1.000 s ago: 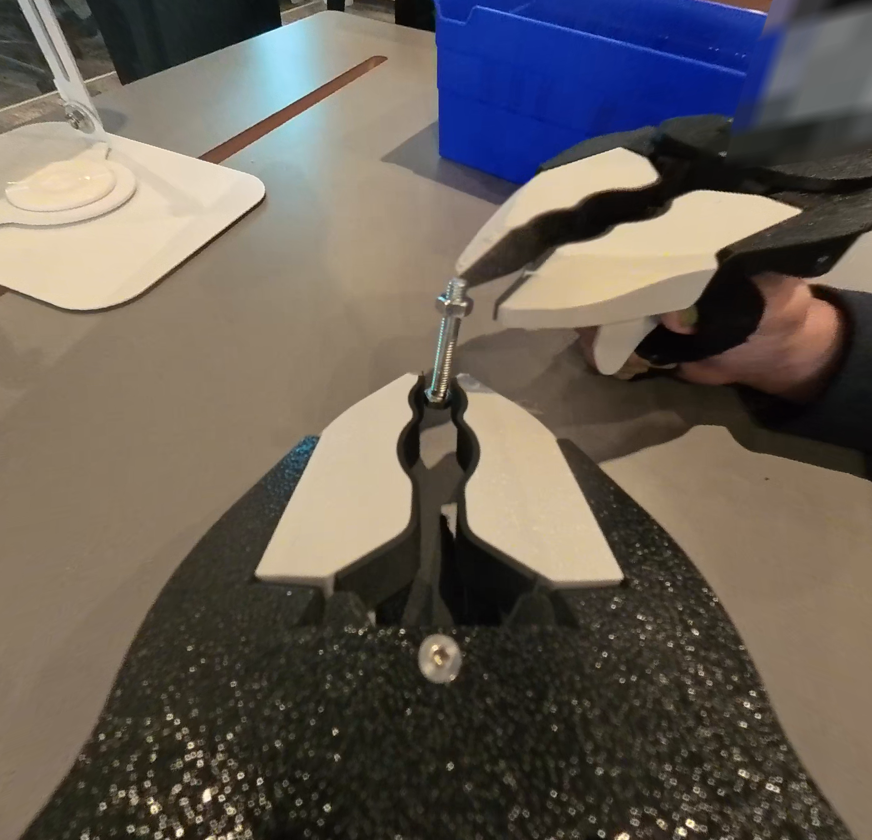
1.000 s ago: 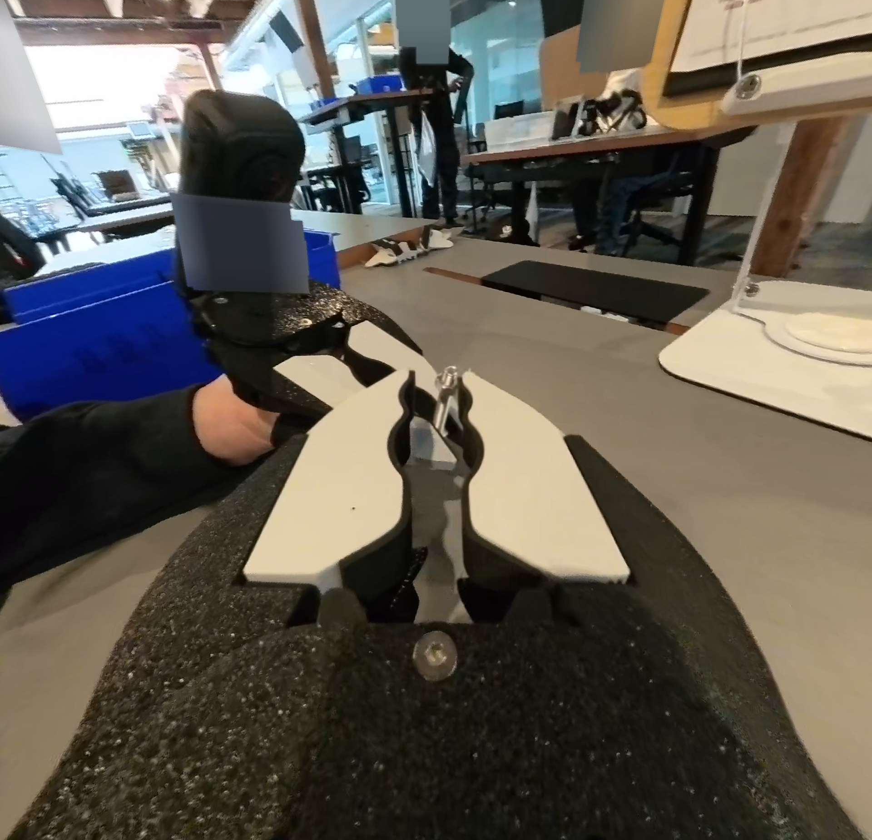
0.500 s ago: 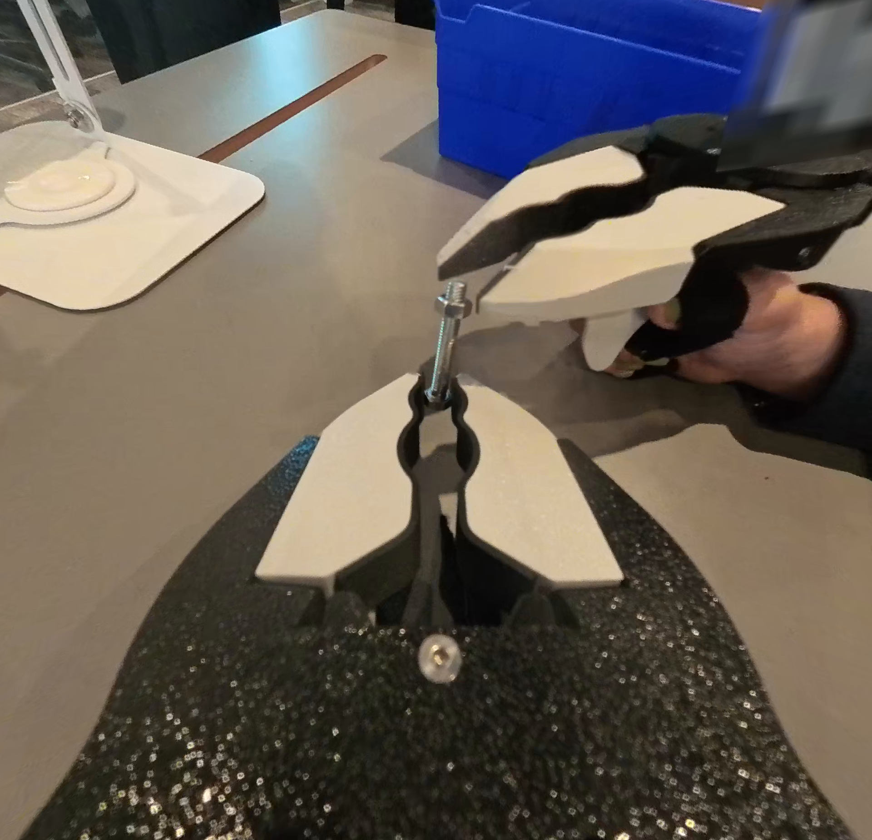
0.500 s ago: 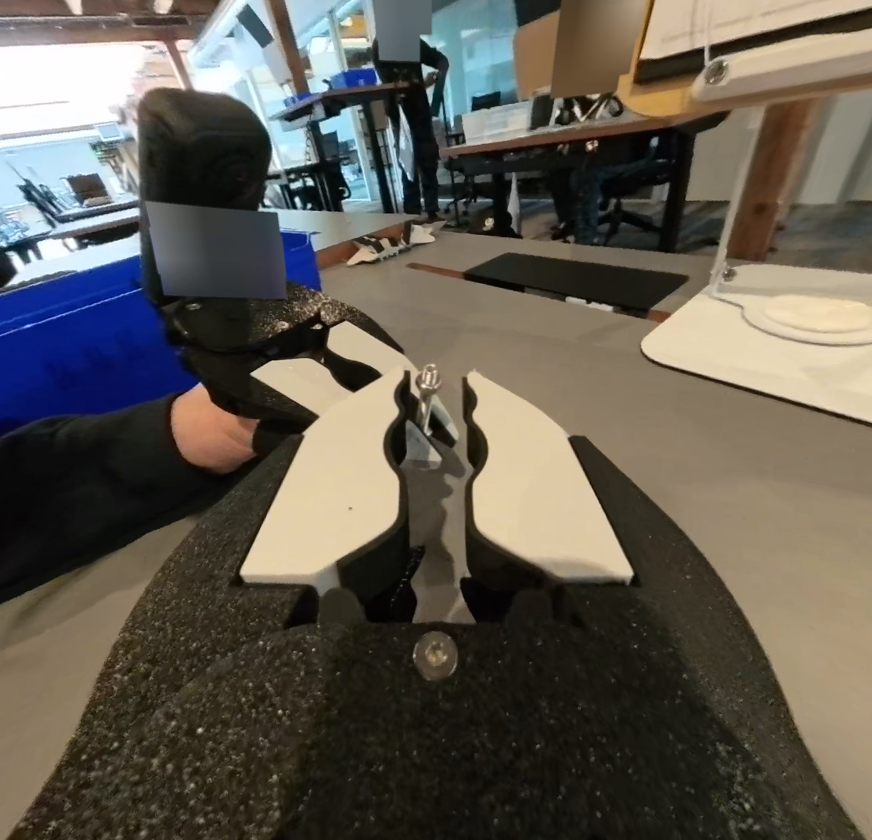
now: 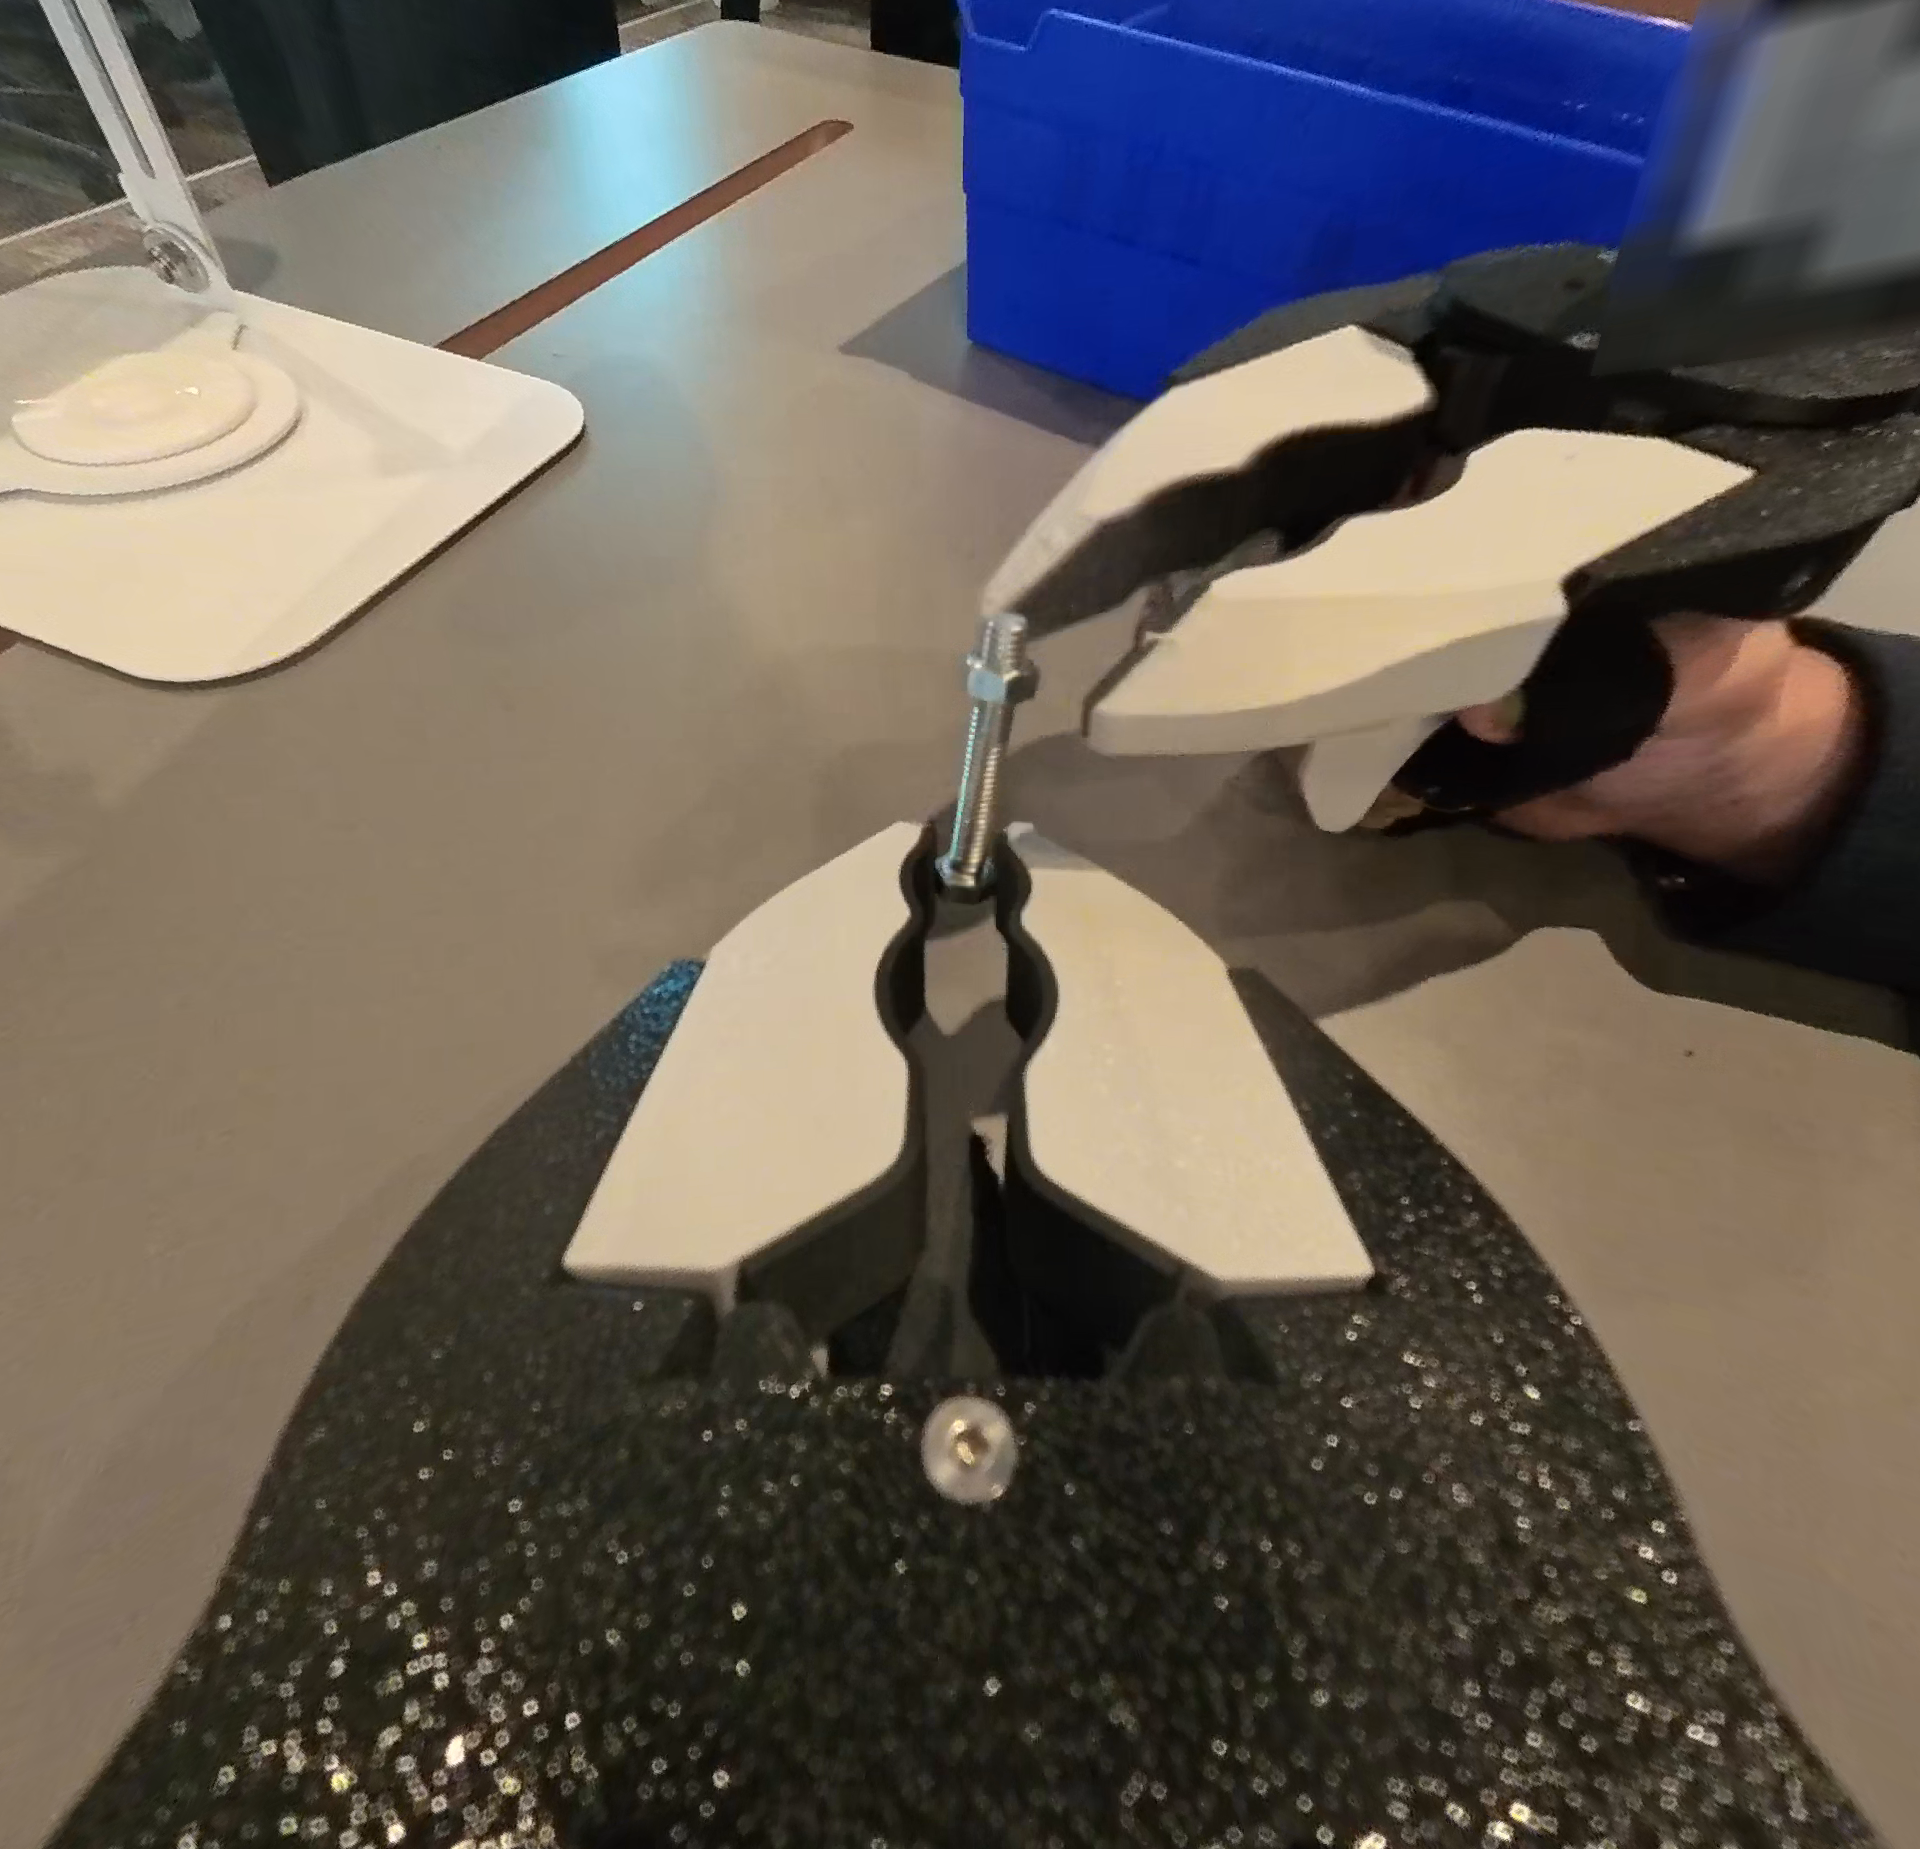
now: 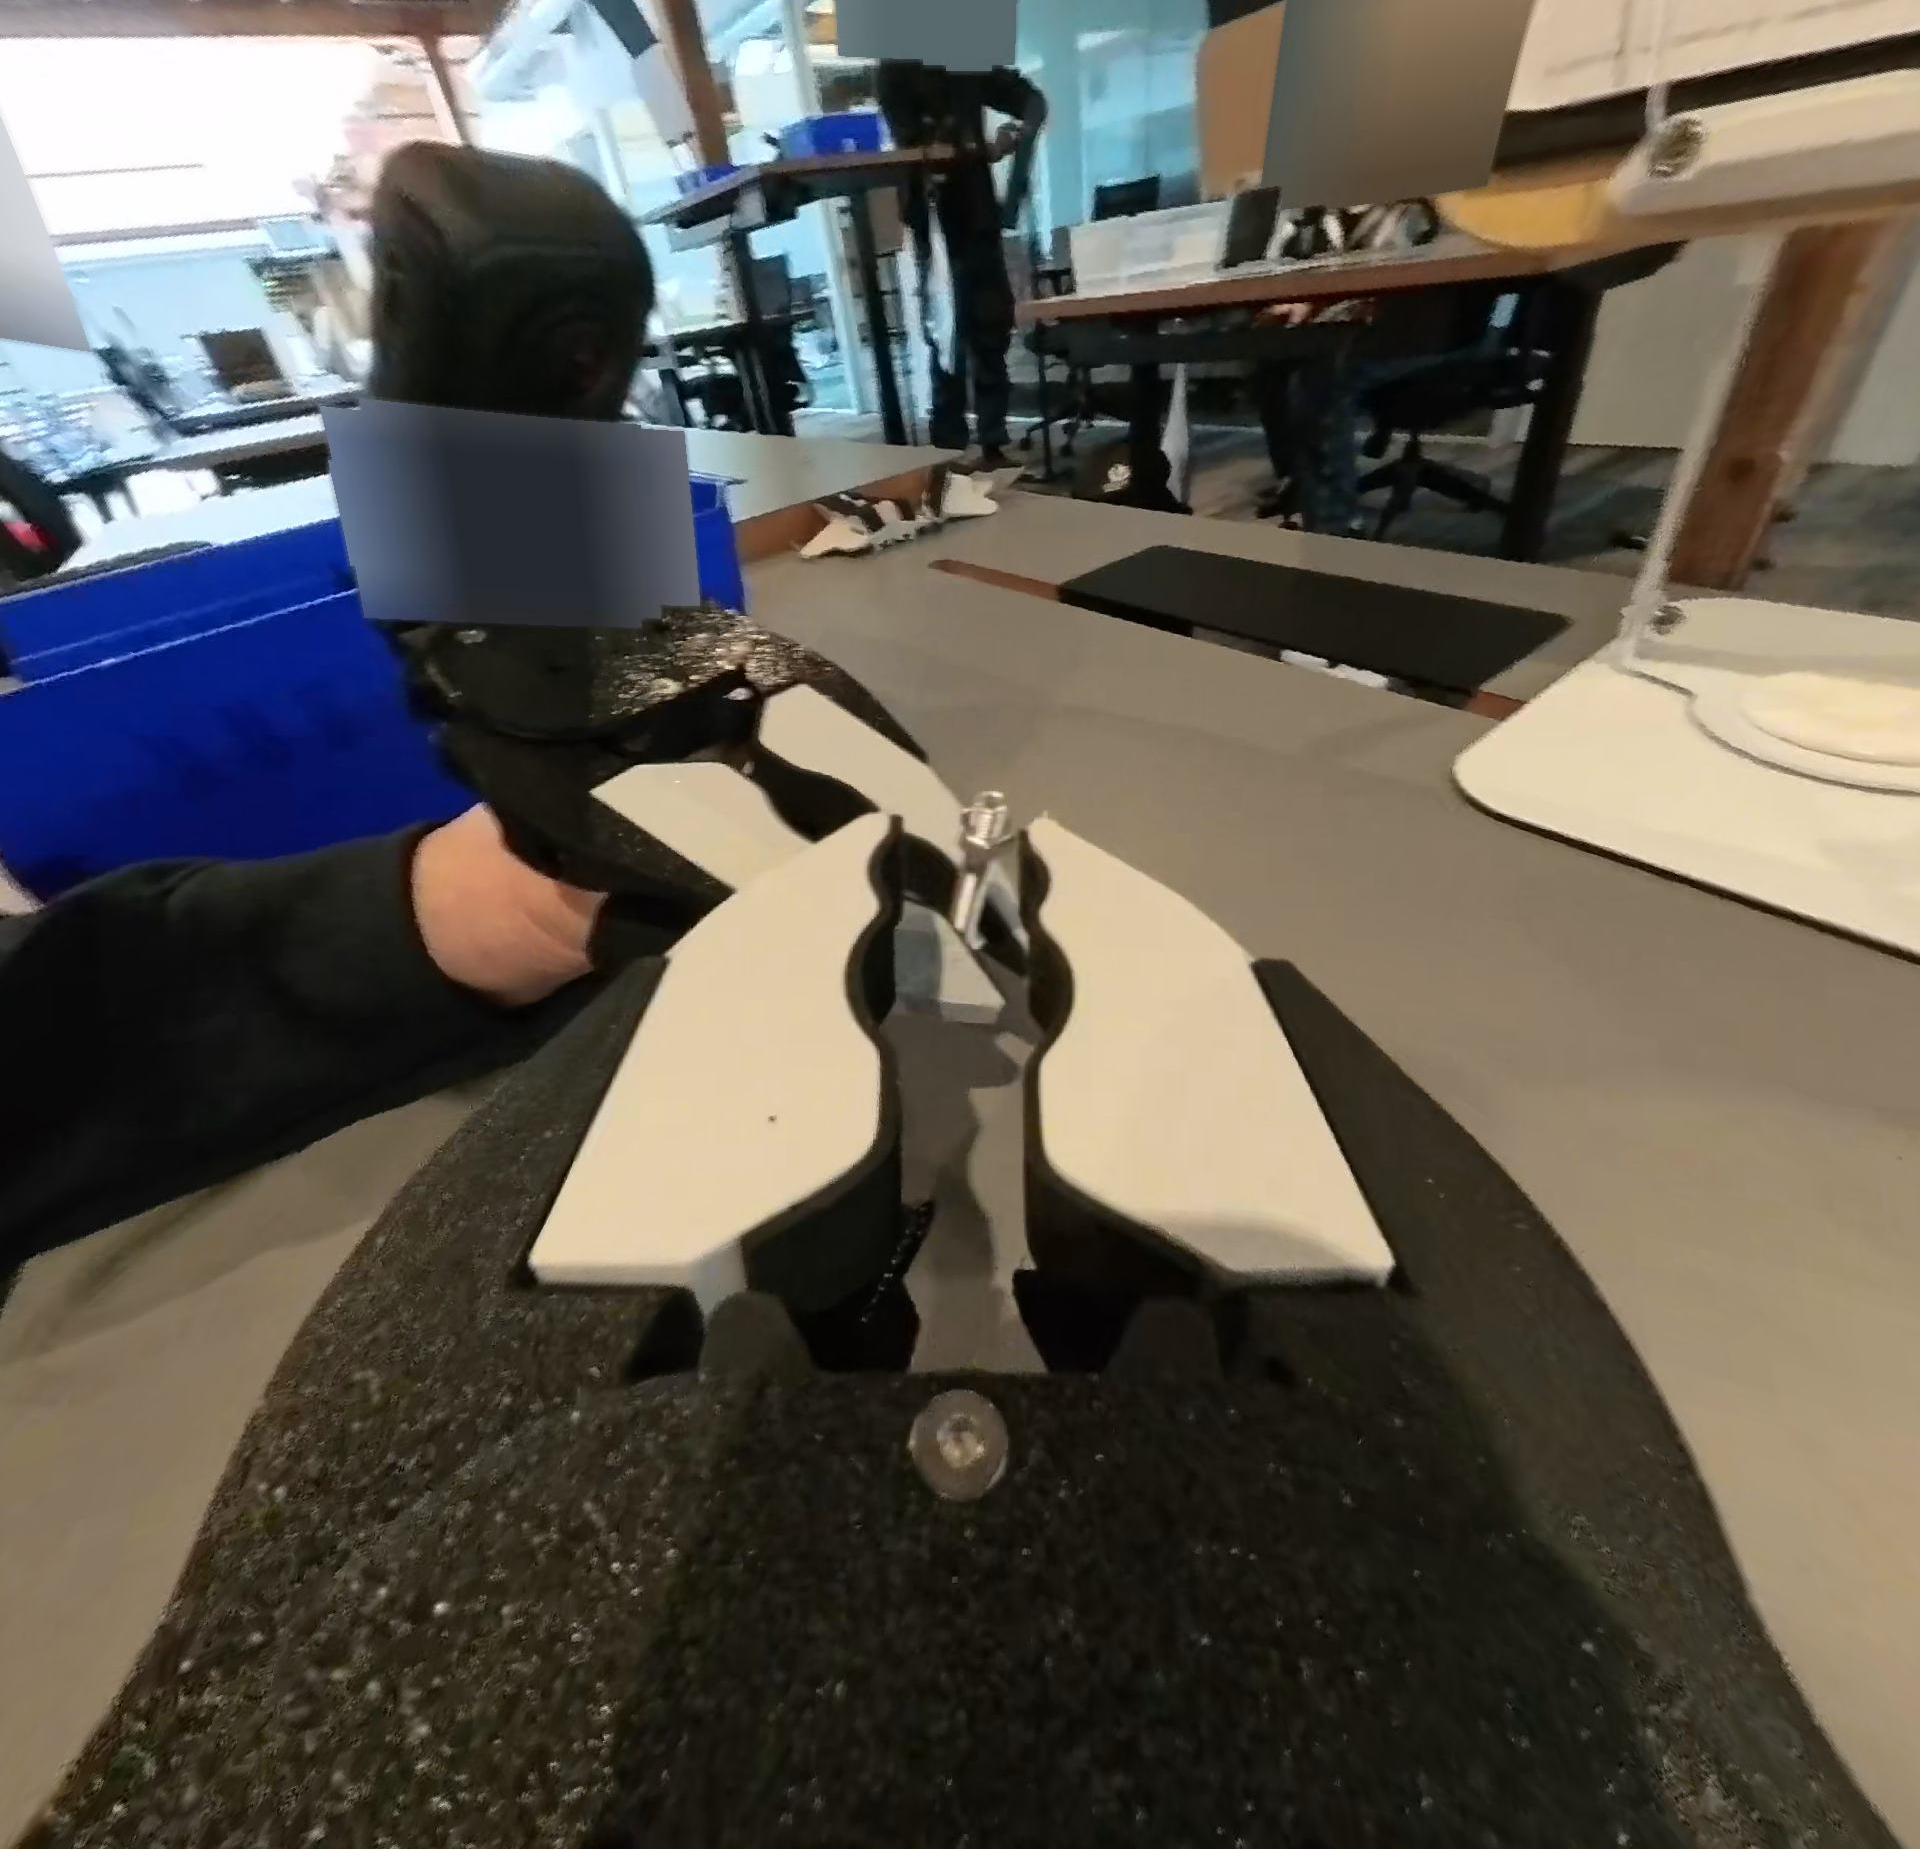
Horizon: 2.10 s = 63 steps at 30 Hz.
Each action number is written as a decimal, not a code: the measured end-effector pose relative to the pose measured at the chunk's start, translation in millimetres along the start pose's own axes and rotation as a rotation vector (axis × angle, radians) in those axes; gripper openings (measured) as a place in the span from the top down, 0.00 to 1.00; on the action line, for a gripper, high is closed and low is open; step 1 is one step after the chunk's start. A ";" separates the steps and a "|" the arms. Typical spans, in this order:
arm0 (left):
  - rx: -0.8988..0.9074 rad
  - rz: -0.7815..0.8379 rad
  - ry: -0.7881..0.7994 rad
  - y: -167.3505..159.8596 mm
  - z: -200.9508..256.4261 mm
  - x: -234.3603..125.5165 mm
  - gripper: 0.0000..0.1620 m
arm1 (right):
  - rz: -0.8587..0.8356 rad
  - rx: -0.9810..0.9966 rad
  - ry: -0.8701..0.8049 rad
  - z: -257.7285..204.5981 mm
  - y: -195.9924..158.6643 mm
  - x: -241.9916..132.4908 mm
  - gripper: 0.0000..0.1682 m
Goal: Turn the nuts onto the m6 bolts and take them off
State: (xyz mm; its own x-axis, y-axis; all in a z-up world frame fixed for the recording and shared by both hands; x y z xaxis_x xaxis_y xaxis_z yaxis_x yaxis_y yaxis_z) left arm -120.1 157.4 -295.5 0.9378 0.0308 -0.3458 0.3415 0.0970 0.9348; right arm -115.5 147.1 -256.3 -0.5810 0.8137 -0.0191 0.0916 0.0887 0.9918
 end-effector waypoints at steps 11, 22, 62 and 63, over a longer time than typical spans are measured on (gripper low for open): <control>0.002 -0.003 0.000 -0.4 0.3 0.0 0.94 | -0.016 -0.012 -0.003 0.9 -1.5 0.8 0.87; -0.001 0.003 -0.002 0.3 0.3 -0.4 0.94 | -0.060 0.068 0.025 2.4 -6.8 1.9 0.86; 0.154 0.148 0.077 26.0 4.1 -3.3 0.64 | -1.409 0.220 -0.734 164.5 -50.4 -318.1 0.97; 0.149 0.152 0.080 26.5 3.3 -4.0 0.64 | -1.405 0.231 -0.736 165.5 -53.2 -317.3 0.96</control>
State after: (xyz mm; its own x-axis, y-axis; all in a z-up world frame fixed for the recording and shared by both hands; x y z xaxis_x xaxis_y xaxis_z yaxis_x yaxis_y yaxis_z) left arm -114.5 156.6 -269.1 0.9734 0.1128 -0.1993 0.2072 -0.0628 0.9763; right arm 197.8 -20.7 -323.9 0.1851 0.0964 -0.9780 0.0000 0.9952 0.0981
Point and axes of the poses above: each gripper's, where its closed fingertips meet, x out along the fingers, y out of its top, z = x × y across the jaws, the point moved 1 cm from there along -x, back along the fingers, and after that the axes turned 3 degrees about z, right-handed, at the moved point
